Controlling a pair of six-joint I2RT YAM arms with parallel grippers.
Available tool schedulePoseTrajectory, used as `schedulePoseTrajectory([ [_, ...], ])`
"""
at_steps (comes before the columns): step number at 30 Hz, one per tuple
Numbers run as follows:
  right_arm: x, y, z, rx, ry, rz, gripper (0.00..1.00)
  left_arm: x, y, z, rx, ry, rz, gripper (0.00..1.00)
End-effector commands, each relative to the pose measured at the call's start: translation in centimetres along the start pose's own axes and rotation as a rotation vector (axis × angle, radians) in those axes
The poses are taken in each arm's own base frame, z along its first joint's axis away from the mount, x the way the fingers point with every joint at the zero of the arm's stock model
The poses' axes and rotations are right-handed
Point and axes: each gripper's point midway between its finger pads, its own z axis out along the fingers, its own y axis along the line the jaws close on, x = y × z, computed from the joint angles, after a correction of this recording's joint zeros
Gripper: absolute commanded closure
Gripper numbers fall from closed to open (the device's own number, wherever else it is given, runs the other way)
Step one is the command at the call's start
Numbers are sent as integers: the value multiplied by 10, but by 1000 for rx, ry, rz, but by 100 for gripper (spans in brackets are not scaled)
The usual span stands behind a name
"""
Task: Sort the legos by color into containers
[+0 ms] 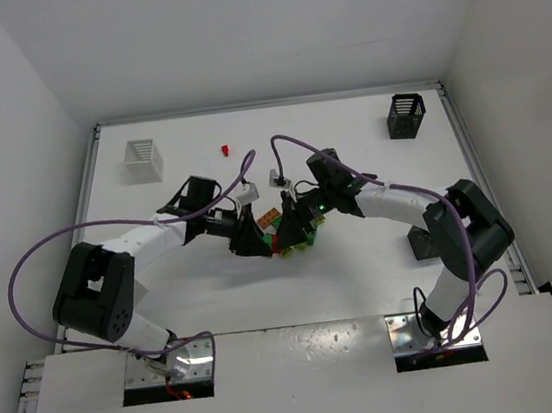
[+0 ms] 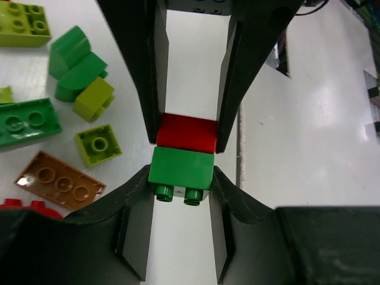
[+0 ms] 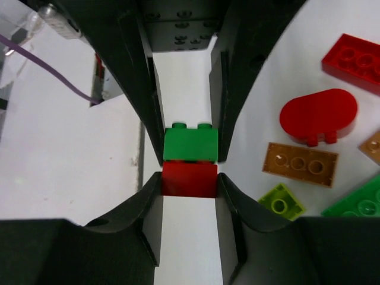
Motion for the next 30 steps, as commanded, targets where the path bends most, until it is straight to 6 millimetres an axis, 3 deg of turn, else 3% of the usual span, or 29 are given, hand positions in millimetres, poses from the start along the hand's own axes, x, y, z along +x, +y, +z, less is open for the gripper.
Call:
schedulePoseTrajectory([
  [1, -3, -7, -18, 78, -3, -45, 100, -9, 15, -19, -91, -44, 39, 100],
  [5, 3, -26, -29, 181, 12, -30, 100, -4, 43, -23, -204, -12, -19, 100],
  [6, 3, -33, -31, 218, 14, -38, 100, -3, 48, -20, -225, 2, -31, 100],
  [7, 5, -47, -35, 301, 32, -37, 100, -7, 65, -25, -314, 16, -38, 100],
  [9, 0, -61, -41, 387, 28, -27, 100, -10, 74, -22, -348, 29, -61, 100],
  [12, -11, -83, -51, 515, 28, -49, 69, -12, 98, -22, -473, 71, -111, 100],
  [13, -10, -85, -53, 531, 30, -49, 61, -22, 106, -22, -514, 77, -106, 98],
  [15, -20, -91, -58, 573, 21, -64, 48, -15, 115, -19, -522, 102, -148, 92],
  [20, -32, -96, -65, 623, 7, -84, 27, -26, 114, -20, -516, 85, -129, 70],
  [21, -27, -97, -67, 639, 23, -70, 27, -29, 111, -22, -516, 84, -116, 64],
  [23, -39, -94, -75, 666, 7, -99, 27, -34, 105, -24, -509, 76, -96, 47],
  [25, -45, -92, -84, 703, 2, -118, 27, -42, 95, -30, -513, 58, -74, 37],
  [26, -49, -94, -91, 748, -4, -127, 27, -44, 91, -33, -524, 51, -63, 21],
  [28, -63, -88, -103, 790, -37, -157, 27, -53, 83, -38, -546, 36, -19, 5],
  [29, -63, -89, -109, 827, -43, -162, 27, -67, 75, -46, -569, 6, 20, 0],
  [30, -64, -87, -114, 844, -49, -167, 27, -68, 72, -48, -592, 3, 26, 0],
])
